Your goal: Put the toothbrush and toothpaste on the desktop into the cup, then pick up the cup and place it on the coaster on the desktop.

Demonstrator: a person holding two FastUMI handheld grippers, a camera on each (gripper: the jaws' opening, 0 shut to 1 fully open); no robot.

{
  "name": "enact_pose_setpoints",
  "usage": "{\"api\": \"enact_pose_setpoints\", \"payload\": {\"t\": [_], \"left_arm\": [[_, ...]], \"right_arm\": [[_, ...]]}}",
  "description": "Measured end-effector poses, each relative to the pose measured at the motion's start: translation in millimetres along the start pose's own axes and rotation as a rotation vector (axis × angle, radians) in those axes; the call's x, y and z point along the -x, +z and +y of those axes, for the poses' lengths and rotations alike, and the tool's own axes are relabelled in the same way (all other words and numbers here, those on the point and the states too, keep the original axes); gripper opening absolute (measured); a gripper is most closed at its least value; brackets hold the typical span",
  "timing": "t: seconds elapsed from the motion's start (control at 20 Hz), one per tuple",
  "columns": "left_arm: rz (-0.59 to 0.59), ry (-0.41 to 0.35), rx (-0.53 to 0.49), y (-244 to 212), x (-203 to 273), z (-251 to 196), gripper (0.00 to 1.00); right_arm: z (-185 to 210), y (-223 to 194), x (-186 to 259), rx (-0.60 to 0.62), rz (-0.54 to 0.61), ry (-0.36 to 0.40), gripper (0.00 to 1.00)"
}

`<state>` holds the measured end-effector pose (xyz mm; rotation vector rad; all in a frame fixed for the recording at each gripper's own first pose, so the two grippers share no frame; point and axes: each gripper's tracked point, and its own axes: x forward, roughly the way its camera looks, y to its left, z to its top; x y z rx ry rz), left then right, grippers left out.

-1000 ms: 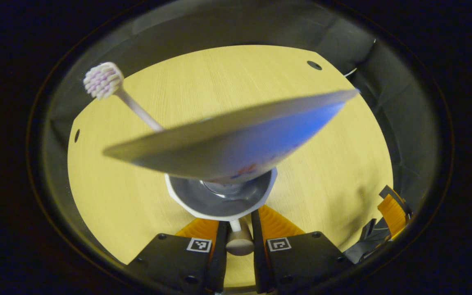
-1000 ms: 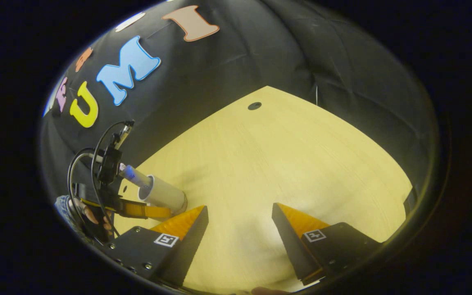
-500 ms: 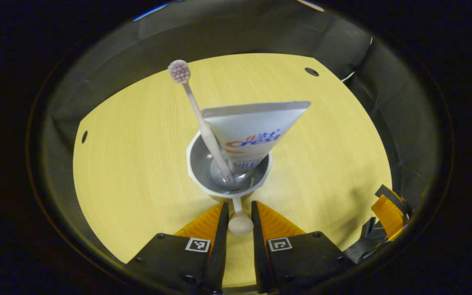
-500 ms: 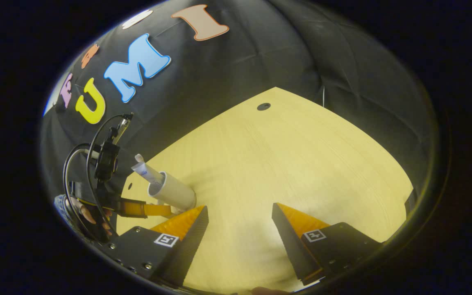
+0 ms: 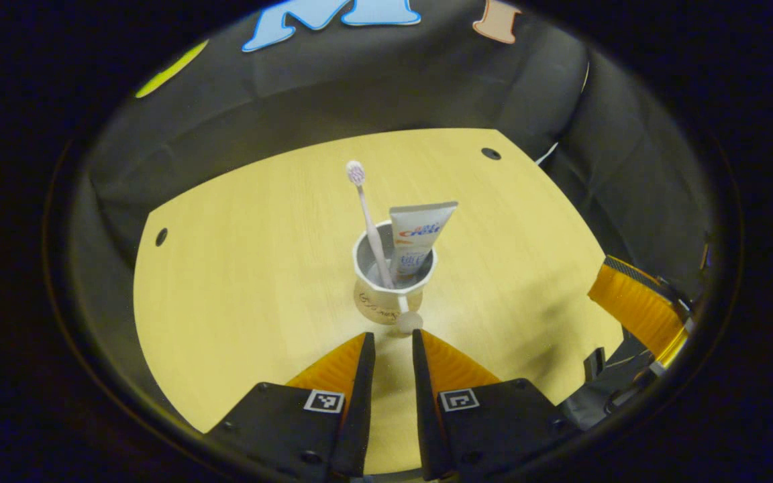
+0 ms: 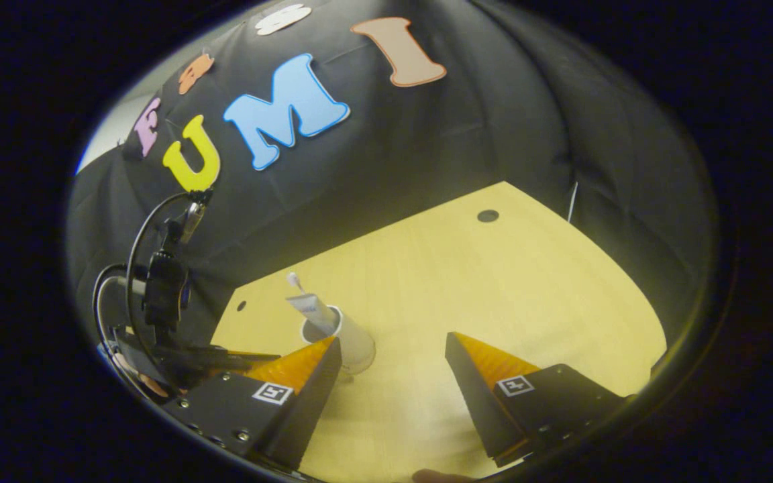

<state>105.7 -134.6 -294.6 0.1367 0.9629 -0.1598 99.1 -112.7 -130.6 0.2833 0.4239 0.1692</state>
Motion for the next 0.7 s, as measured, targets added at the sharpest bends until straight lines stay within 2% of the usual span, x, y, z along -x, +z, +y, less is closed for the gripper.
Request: {"api": "enact_pose_setpoints", "payload": {"t": [0.2,0.4,0.55,0.65,0.7], "left_arm": [[-0.186,0.013,0.041,24,54,41,0.37],[-0.450,0.046,0.053,58,125,87,0.37],[-0.642,0.137,0.041,59,176,119,0.37],[-0.765,0.188,0.018,55,212,131,0.37],[-0.819,0.218,0.003,52,226,134,0.43]], "right_arm": [[37,33,11,0.027,-0.082,0.036,0.94],[68,60,29,0.034,-0.158,0.056,0.94],[84,84,46,0.067,-0.239,0.044,0.94],[92,97,58,0.137,-0.284,0.005,0.94],[100,105,65,0.184,-0.316,-0.009,0.94]]}}
